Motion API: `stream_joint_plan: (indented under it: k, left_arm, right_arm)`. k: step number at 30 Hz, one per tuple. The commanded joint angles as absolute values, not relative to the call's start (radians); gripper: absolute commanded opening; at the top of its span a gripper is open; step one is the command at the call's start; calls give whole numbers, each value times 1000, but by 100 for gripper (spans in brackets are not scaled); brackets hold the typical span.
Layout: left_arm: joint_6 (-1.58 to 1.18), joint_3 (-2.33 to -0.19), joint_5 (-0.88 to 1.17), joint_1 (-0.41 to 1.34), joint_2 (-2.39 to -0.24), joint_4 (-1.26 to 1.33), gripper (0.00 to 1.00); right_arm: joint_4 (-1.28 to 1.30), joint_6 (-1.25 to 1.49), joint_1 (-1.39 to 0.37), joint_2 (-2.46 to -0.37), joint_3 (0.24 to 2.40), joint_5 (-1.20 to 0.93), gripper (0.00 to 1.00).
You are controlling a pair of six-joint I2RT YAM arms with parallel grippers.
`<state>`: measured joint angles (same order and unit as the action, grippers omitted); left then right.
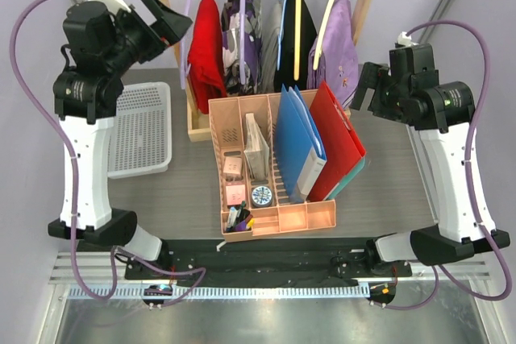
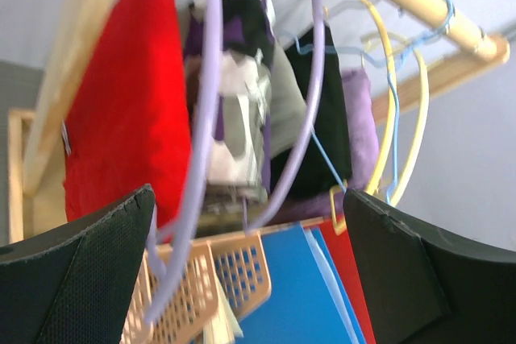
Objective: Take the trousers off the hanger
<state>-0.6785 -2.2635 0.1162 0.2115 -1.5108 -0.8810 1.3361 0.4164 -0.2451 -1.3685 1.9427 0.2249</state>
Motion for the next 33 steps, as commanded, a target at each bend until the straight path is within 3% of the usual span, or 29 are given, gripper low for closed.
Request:
stream_joint_plan:
  k: [1, 7, 9, 15, 18, 24, 30, 31, 33]
  left_arm:
    - [-696, -2316, 224, 127, -1583, -755, 100]
    - [-831, -2367, 402, 90, -1710, -598, 89]
    - [-839, -2356, 405, 89, -1721, -592, 87]
    - [-821, -2306, 365, 90, -1712, -621, 68]
    - [-831, -2281, 367, 89, -1713, -615, 60]
    - [-856, -2243, 370, 89, -1720, -583, 51]
    - [-876, -2233, 371, 90, -1733, -537, 32]
    - [-883, -2235, 373, 91, -1736, -535, 22]
    - [-890, -2237, 374, 89, -1749, -534, 13]
  right_arm:
    - [1347, 397, -249, -1291, 1982, 158, 100]
    - [1253, 442, -250, -1262, 1924, -30, 98]
    - [1244, 439, -250, -1273, 1930, -78, 96]
    - [1220, 405, -250, -1272, 1976, -155, 88]
    - [1218, 403, -249, -1276, 1970, -184, 77]
    - [1215, 400, -249, -1247, 1941, -206, 77]
    - [1242, 368, -250, -1238, 1947, -209, 77]
    - [1247, 364, -250, -1236, 1945, -210, 78]
    - [1247, 357, -250, -1232, 1941, -210, 78]
